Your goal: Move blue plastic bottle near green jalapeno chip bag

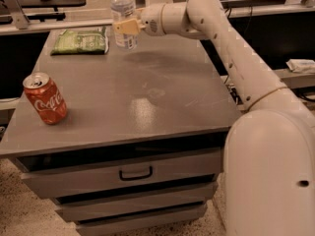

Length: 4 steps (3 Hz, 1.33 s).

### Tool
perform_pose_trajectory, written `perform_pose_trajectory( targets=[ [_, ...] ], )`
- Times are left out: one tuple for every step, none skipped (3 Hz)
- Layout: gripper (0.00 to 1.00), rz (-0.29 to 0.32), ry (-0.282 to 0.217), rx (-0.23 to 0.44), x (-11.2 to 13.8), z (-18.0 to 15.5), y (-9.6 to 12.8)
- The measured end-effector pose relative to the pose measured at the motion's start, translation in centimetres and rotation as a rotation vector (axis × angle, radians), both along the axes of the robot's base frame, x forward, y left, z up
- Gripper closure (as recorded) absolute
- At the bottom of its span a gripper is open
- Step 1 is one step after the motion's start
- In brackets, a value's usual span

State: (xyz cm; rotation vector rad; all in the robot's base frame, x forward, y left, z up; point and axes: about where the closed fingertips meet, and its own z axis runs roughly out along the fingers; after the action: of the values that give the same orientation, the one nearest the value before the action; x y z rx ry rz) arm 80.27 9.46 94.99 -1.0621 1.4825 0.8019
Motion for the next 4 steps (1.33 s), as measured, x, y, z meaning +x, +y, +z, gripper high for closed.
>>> perform_pose_trajectory(
  targets=[
    [1.00, 0.022, 0.031, 0.002, -0.2, -1.1, 2.7],
    [1.00, 0.020, 0.058, 0.024, 0.1, -2.7, 4.9],
    [1.00, 0.001, 0.071, 0.044, 1.0, -3.8, 6.2],
    [0.82, -0.017, 0.062, 0.034, 2.0, -4.7, 6.7]
  ],
)
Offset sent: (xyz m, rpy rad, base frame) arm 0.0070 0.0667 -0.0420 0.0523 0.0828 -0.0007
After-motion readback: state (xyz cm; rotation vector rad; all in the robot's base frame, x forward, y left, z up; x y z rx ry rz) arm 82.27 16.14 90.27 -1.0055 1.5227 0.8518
